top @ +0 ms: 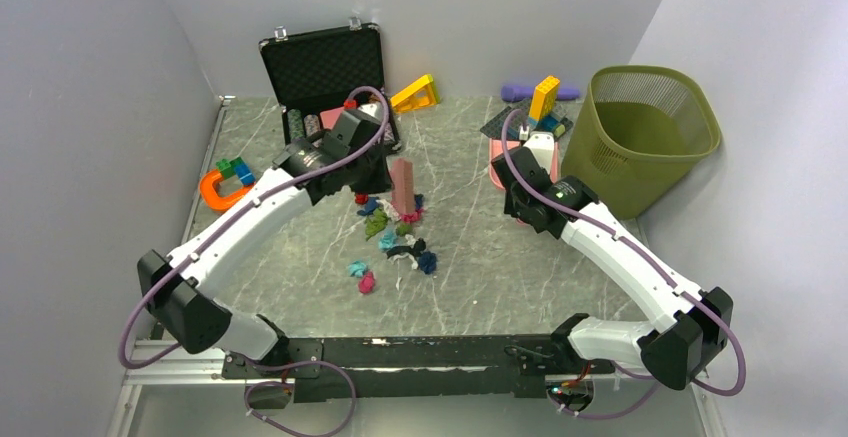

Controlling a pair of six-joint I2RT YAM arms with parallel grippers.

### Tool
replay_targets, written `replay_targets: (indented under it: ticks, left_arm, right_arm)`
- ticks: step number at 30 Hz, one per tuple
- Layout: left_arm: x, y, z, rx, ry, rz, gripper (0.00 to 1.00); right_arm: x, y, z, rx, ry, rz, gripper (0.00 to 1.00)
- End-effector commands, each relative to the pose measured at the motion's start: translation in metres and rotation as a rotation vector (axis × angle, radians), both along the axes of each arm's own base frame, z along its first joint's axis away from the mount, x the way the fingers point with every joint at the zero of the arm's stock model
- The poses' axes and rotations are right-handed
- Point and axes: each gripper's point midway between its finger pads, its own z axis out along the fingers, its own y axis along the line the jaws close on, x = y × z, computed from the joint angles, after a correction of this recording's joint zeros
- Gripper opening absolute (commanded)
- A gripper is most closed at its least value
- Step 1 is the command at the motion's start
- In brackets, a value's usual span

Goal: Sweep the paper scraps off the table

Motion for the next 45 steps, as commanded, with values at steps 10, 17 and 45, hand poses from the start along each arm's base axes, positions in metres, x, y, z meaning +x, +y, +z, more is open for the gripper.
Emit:
replay_targets:
  ticks: [10, 17, 45]
  left_arm:
    - [0.108, 0.085, 0.061, 0.688, -0.453, 0.028, 0.00]
    - [0.149, 0.051, 0.037, 0.916, -0.588, -0.235, 0.00]
    - [0.057, 0.021, 0.003, 0.818, -0.299, -0.583, 0.00]
  right_arm:
    - [-0.002, 0.019, 0.000, 0.047, 0.029, 0.130, 0.00]
    - [-0.016, 0.026, -0.032, 0.009, 0.171, 0.172, 0.00]
    - [-0.111, 0.070, -0.064, -0.069, 0.485, 0.391, 0.00]
